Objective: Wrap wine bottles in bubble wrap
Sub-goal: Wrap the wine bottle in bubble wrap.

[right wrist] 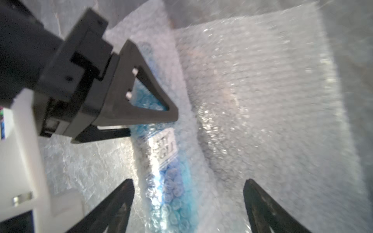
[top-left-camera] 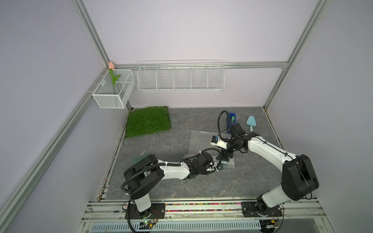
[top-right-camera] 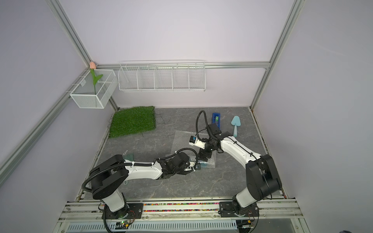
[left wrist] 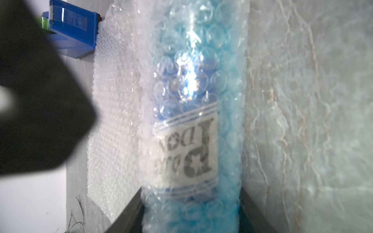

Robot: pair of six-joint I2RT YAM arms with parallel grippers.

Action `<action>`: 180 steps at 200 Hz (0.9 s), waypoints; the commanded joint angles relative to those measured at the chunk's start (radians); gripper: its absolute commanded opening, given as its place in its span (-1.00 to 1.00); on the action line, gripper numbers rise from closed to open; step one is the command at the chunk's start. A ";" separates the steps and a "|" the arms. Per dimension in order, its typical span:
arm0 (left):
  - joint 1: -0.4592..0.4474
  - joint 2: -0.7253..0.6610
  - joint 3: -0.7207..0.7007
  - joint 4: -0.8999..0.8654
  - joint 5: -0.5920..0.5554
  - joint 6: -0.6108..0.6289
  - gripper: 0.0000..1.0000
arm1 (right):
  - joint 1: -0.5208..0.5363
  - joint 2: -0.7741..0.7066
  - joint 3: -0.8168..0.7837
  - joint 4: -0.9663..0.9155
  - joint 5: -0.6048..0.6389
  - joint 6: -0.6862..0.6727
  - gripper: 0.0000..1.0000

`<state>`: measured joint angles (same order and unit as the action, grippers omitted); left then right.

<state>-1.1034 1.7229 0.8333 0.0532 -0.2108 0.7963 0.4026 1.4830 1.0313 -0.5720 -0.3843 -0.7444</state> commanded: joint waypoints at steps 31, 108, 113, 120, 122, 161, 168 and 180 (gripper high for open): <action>0.046 0.002 0.141 -0.540 0.202 -0.126 -0.33 | -0.094 -0.340 -0.229 0.357 0.201 0.206 0.76; 0.196 0.216 0.511 -1.044 0.517 -0.129 -0.33 | 0.091 -0.681 -0.401 0.075 0.172 -0.200 0.76; 0.201 0.238 0.539 -1.078 0.531 -0.118 -0.33 | 0.123 -0.695 -0.412 0.066 0.176 -0.213 0.76; 0.209 0.264 0.576 -1.119 0.543 -0.110 -0.33 | 0.173 -0.709 -0.424 0.061 0.187 -0.229 0.76; 0.210 0.272 0.587 -1.129 0.546 -0.107 -0.33 | 0.187 -0.713 -0.429 0.057 0.189 -0.237 0.76; 0.256 0.417 0.751 -1.300 0.619 -0.028 -0.29 | 0.401 -0.679 -0.541 0.198 0.366 -0.275 0.76; 0.265 0.449 0.782 -1.333 0.648 -0.010 -0.29 | 0.414 -0.648 -0.547 0.230 0.380 -0.278 0.75; 0.277 0.495 0.819 -1.366 0.676 0.000 -0.29 | 0.434 -0.592 -0.558 0.306 0.403 -0.291 0.76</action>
<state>-0.8444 2.1082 1.6051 -1.0863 0.3740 0.7261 0.7979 0.8124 0.5034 -0.4049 -0.0715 -0.9741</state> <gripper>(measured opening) 0.550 0.878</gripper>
